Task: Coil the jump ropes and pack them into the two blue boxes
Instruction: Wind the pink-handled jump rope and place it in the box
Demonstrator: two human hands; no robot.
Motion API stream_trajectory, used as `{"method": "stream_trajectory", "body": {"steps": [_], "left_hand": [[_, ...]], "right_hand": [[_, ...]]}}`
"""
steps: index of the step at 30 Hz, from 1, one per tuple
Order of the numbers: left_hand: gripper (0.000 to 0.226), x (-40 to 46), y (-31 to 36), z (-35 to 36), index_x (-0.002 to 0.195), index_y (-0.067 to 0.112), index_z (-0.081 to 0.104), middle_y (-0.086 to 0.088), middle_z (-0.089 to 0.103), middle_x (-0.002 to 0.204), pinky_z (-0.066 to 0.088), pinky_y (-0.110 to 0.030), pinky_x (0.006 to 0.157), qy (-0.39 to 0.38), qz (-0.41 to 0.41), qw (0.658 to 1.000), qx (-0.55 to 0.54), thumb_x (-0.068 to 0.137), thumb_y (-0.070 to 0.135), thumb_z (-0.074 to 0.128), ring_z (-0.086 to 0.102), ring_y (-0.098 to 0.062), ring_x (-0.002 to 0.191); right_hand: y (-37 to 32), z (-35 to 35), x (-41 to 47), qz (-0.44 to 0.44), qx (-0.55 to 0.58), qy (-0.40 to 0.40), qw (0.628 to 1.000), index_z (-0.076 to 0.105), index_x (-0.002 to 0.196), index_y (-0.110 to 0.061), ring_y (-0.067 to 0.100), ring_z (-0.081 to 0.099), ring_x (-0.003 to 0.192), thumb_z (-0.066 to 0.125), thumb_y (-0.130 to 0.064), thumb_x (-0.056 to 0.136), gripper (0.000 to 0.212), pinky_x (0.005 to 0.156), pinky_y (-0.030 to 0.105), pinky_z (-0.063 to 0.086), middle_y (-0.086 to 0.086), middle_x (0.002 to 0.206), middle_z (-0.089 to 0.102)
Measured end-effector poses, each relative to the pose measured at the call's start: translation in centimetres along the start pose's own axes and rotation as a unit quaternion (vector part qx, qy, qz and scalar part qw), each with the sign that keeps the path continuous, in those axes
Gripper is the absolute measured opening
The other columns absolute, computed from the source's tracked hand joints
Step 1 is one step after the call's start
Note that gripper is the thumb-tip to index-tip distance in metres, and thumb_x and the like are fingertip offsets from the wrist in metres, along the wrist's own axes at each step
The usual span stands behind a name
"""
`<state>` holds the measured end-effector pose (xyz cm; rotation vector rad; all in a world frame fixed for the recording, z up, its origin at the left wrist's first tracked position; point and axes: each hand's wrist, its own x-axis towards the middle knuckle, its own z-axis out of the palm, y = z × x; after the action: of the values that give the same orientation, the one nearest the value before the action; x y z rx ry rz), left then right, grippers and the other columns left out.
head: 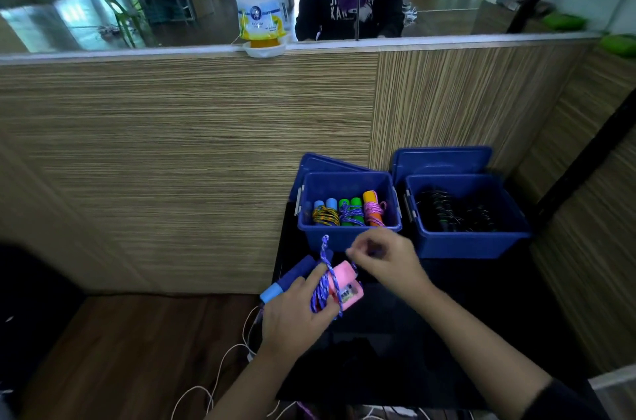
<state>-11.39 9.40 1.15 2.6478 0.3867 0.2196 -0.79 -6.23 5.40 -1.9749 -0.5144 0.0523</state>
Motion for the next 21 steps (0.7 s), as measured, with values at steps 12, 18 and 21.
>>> {"method": "stream_trajectory", "body": {"steps": [12, 18, 21], "left_hand": [[0.064, -0.5, 0.2, 1.0, 0.131, 0.046, 0.051, 0.011, 0.063, 0.09, 0.046, -0.023, 0.057, 0.025, 0.049, 0.996, 0.073, 0.074, 0.069, 0.032, 0.064, -0.007, 0.072], [0.056, -0.4, 1.0, 0.2, 0.141, 0.051, 0.03, 0.017, 0.057, 0.119, 0.043, -0.021, 0.084, -0.002, -0.008, 0.999, -0.033, 0.087, 0.058, 0.045, 0.053, -0.002, 0.108], [0.055, -0.2, 1.2, 0.0, 0.138, 0.049, 0.035, 0.019, 0.06, 0.117, 0.04, -0.017, 0.08, 0.019, -0.001, 0.998, -0.057, 0.086, 0.053, 0.054, 0.054, 0.0, 0.106]], "right_hand": [[-0.1, 1.9, -1.2, 0.049, -0.185, -0.095, 0.977, 0.067, 0.077, -0.005, 0.011, 0.051, 0.071, 0.072, -0.012, 0.068, 0.012, 0.056, 0.011, 0.036, -0.001, 0.082, 0.053], [0.1, 0.7, -0.9, 0.015, -0.183, -0.045, 0.982, 0.058, 0.067, -0.009, 0.016, 0.048, 0.064, 0.069, -0.009, 0.064, 0.011, 0.053, 0.016, 0.032, -0.001, 0.069, 0.051], [-0.1, 0.3, -1.1, 0.05, -0.105, 0.015, 0.993, 0.06, 0.063, -0.01, 0.011, 0.052, 0.058, 0.071, -0.009, 0.063, 0.011, 0.057, 0.022, 0.044, 0.001, 0.062, 0.06]]}}
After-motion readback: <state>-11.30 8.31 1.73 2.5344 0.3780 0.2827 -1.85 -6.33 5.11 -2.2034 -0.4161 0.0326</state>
